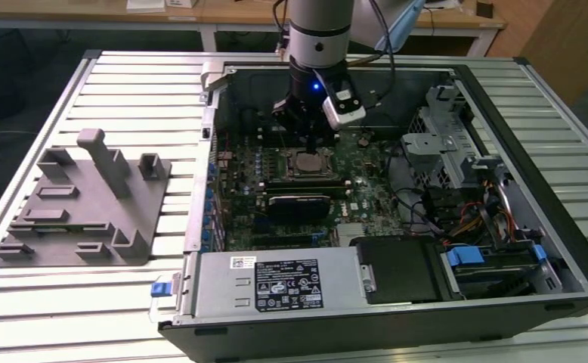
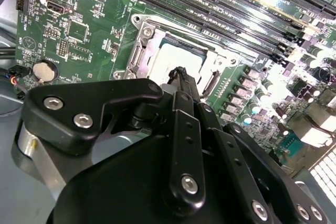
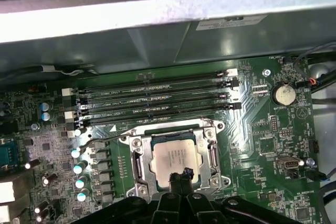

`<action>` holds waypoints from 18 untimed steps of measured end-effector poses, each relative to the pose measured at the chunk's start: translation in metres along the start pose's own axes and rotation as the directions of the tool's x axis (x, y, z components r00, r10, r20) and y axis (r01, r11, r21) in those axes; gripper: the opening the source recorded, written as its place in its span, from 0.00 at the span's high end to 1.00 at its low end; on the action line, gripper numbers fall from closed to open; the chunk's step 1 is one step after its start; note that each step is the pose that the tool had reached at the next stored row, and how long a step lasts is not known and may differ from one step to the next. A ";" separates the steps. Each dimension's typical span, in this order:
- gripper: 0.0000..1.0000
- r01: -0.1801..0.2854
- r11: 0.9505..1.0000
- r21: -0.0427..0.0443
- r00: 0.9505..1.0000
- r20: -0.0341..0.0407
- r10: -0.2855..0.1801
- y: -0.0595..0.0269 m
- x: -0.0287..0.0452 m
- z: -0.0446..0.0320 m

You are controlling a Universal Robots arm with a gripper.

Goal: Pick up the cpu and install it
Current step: 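Install the first cpu locking lever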

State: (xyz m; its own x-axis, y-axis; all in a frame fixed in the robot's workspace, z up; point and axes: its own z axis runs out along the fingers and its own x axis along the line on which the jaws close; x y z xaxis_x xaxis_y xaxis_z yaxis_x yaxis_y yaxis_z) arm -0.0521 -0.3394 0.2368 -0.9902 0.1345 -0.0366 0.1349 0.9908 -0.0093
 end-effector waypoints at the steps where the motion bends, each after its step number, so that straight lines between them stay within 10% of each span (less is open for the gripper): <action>1: 0.89 0.000 1.000 0.000 1.000 0.000 0.000 0.0000 -0.0001 -0.0012; 12: 0.89 0.000 1.000 0.000 1.000 0.000 0.000 -0.0001 0.0001 -0.0072; 18: 0.89 0.000 1.000 0.000 1.000 0.000 0.000 -0.0025 0.0177 -0.0075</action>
State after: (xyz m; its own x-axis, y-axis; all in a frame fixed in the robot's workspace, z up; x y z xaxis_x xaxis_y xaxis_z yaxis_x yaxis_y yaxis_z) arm -0.0702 -0.3394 0.2437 -0.9902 0.1344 -0.0369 0.1348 0.9908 -0.0092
